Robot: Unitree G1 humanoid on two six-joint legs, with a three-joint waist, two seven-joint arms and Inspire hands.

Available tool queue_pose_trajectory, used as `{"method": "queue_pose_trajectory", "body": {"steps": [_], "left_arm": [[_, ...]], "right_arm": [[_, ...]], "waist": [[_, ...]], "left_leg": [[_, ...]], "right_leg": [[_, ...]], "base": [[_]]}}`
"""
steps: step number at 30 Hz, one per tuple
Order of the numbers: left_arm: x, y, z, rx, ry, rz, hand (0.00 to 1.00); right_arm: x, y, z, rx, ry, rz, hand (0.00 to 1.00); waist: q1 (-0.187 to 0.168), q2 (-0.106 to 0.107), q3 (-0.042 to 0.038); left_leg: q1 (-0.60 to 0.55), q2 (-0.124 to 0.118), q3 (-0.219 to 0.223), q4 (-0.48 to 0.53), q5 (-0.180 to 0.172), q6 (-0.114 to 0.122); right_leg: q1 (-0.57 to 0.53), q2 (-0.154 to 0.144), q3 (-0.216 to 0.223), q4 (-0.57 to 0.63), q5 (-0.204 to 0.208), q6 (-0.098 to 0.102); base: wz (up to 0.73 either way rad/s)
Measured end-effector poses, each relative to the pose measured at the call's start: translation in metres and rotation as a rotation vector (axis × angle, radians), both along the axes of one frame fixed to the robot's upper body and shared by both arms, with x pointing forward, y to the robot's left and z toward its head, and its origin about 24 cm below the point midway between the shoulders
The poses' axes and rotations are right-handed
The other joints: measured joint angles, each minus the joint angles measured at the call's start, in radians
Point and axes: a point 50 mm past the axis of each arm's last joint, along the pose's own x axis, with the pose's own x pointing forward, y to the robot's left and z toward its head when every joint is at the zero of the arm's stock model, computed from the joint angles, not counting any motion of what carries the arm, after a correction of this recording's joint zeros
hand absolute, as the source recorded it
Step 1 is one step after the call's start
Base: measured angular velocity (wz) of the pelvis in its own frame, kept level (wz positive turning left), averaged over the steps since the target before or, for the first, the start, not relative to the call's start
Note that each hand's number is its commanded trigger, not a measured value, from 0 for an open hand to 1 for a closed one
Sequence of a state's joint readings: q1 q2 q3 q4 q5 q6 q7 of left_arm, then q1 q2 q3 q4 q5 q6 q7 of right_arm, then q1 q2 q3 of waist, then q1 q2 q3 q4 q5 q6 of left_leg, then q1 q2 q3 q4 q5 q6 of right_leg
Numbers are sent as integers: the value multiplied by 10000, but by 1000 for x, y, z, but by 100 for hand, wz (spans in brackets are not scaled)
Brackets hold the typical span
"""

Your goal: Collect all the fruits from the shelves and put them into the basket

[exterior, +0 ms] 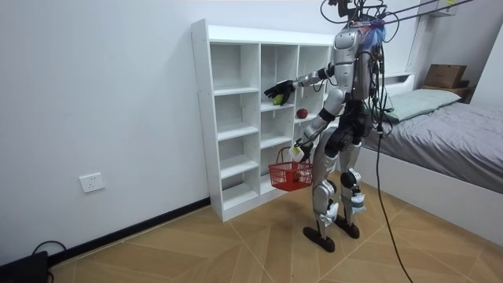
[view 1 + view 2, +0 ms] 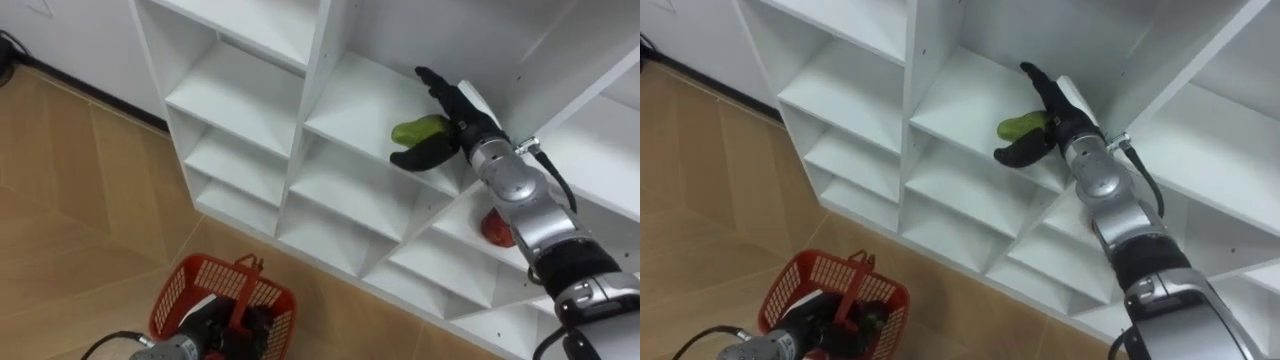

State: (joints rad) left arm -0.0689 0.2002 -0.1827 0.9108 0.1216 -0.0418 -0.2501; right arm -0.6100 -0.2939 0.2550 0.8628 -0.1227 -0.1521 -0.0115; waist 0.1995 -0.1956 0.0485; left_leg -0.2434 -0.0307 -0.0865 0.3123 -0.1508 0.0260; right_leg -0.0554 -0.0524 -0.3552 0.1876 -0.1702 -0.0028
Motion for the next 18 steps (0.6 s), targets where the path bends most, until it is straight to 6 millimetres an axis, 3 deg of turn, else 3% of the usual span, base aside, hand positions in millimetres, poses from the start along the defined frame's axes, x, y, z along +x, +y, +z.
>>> {"method": "queue_pose_trajectory", "body": {"steps": [18], "left_arm": [[3, -7, -1, -9, 59, -307, 100]], "right_arm": [[3, -1, -4, -587, 289, -78, 0]], "waist": [[43, 8, -15]], "left_leg": [[10, -1, -14, -2, 34, -1]], "right_leg": [[-17, 4, 78, 11, 13, -17]], "base": [[0]]}}
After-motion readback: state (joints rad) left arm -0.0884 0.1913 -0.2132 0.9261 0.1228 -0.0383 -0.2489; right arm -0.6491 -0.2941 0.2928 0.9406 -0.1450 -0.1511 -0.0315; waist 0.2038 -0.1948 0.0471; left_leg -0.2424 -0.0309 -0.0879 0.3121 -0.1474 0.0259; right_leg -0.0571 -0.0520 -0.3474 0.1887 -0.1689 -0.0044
